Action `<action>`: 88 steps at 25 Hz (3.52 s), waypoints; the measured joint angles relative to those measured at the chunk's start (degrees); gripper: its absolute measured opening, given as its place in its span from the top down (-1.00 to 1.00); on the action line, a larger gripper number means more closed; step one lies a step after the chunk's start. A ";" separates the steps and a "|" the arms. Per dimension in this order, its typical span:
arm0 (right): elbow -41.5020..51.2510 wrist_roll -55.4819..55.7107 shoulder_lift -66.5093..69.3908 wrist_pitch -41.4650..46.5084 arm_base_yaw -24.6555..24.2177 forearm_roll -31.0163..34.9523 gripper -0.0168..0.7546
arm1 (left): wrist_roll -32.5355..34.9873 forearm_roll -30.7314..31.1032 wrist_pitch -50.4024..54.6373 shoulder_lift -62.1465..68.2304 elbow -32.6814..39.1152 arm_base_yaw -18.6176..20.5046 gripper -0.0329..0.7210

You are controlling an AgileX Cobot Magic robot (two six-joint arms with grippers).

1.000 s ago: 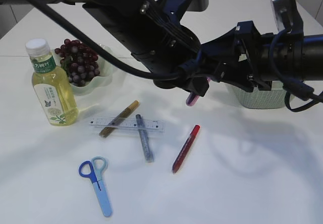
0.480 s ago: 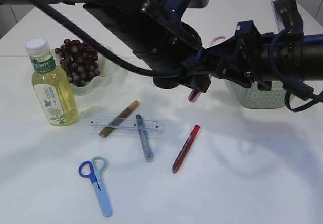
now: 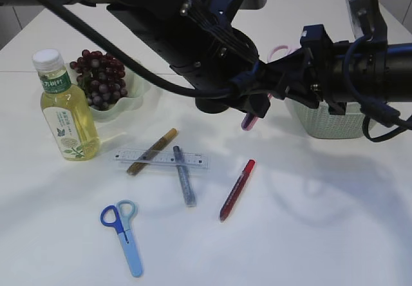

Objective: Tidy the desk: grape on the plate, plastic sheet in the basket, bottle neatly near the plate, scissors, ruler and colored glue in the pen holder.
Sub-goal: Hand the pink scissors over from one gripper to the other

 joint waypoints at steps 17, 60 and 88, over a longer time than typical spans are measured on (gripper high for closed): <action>0.00 -1.69 0.00 -0.10 0.00 0.00 0.75 | 0.00 -0.50 -0.23 0.00 0.00 0.00 0.62; 0.00 -2.11 0.00 -0.20 0.00 0.12 0.75 | 1.12 -0.85 -0.87 0.00 0.00 0.00 0.47; 0.00 -4.20 0.00 -2.86 0.00 -0.64 0.75 | 1.12 -4.87 3.16 -0.16 -3.61 0.13 0.27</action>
